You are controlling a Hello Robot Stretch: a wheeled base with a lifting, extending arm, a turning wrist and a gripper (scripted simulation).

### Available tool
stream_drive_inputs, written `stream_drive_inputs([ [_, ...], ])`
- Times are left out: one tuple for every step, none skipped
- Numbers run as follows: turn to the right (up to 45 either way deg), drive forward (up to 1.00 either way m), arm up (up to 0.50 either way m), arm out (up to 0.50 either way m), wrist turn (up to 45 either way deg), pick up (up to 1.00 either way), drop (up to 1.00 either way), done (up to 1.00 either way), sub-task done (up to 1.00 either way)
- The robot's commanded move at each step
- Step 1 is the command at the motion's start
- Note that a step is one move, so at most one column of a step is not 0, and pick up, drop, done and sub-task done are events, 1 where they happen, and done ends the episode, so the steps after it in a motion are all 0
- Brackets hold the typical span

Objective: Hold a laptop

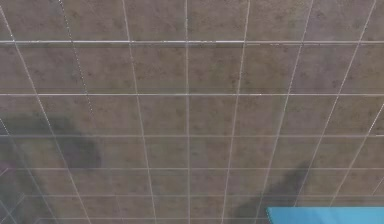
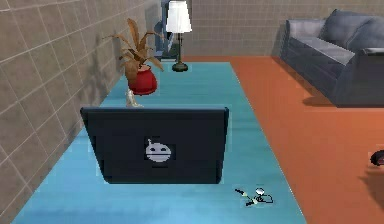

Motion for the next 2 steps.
stream_drive_inputs([
  [0.0,0.0,0.5,0.0,0.0,0.0,0.0,0.0,0.0],
  [0.0,0.0,0.38,0.0,0.0,0.0,0.0,0.0,0.0],
])
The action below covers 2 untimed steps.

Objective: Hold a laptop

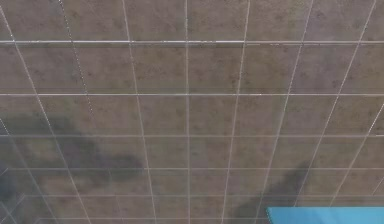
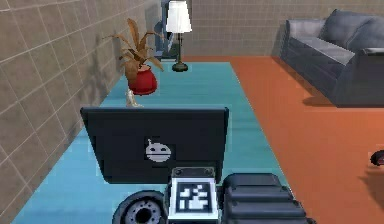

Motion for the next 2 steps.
stream_drive_inputs([
  [0.0,0.0,0.0,0.2,0.0,0.0,0.0,0.0,0.0],
  [0.0,0.0,0.0,0.0,45.0,0.0,0.0,0.0,0.0],
])
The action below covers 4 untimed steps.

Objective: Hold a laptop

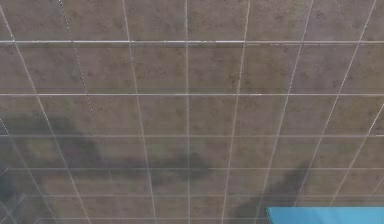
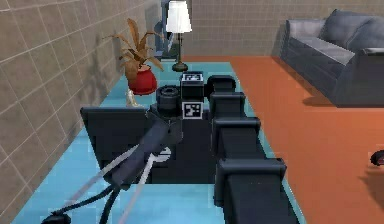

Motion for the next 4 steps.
stream_drive_inputs([
  [0.0,0.0,0.0,0.0,45.0,0.0,0.0,0.0,0.0],
  [0.0,0.0,0.0,0.0,45.0,0.0,0.0,0.0,0.0],
  [0.0,0.0,0.0,0.0,36.0,0.0,0.0,0.0,0.0],
  [0.0,0.0,0.0,0.0,0.0,1.0,0.0,0.0,0.0],
])
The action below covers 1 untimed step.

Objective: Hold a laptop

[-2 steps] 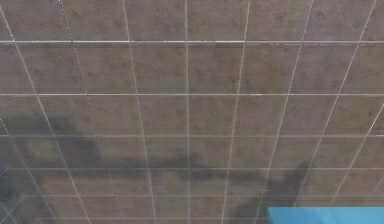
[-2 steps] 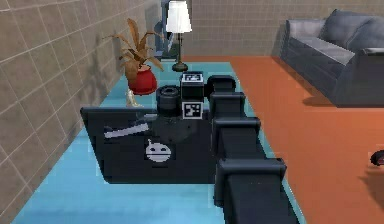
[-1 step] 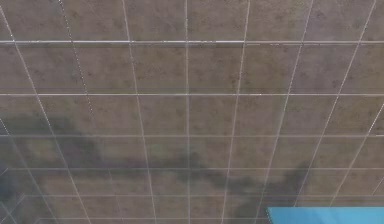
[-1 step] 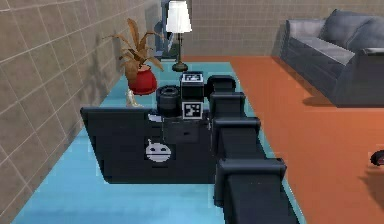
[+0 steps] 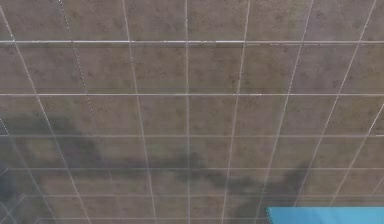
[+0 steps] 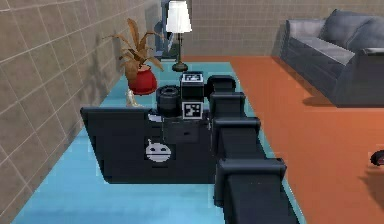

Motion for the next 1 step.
stream_drive_inputs([
  [0.0,0.0,0.0,0.0,0.0,0.0,0.0,1.0,0.0],
])
